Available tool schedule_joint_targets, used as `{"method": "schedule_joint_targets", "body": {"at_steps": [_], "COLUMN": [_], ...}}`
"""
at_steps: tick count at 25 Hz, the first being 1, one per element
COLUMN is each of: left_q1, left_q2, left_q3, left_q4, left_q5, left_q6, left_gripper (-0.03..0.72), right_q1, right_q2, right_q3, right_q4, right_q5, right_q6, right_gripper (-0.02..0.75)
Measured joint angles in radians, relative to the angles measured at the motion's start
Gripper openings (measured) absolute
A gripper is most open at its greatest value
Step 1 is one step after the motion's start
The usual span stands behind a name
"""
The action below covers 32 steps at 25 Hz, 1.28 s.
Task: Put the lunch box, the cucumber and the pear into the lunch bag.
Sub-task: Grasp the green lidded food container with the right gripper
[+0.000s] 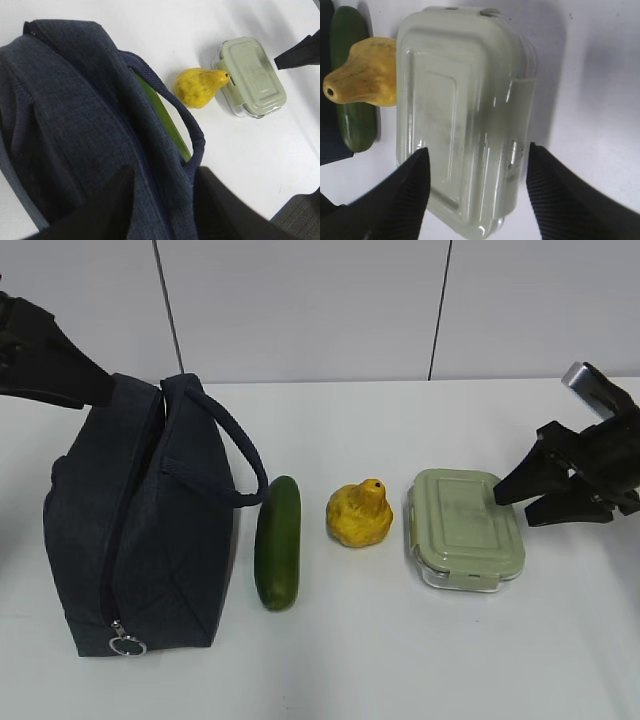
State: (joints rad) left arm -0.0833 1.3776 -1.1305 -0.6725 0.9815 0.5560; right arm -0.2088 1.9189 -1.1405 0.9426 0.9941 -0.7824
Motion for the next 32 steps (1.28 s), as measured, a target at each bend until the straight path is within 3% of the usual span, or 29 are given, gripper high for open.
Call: {"method": "schedule_joint_targets", "body": {"at_steps": [32], "left_q1": [0.0], "left_q2": [0.0], "left_q3": [0.0], "left_q4": [0.0], "left_q5": [-0.008], "left_q6": [0.0], "left_gripper": [0.242], "right_q1": [0.0], "right_q2": [0.092], "right_q3": [-0.002], "right_q4": [0.07], "right_q5": [-0.005], "right_q6": [-0.184], "right_gripper": [0.478]}}
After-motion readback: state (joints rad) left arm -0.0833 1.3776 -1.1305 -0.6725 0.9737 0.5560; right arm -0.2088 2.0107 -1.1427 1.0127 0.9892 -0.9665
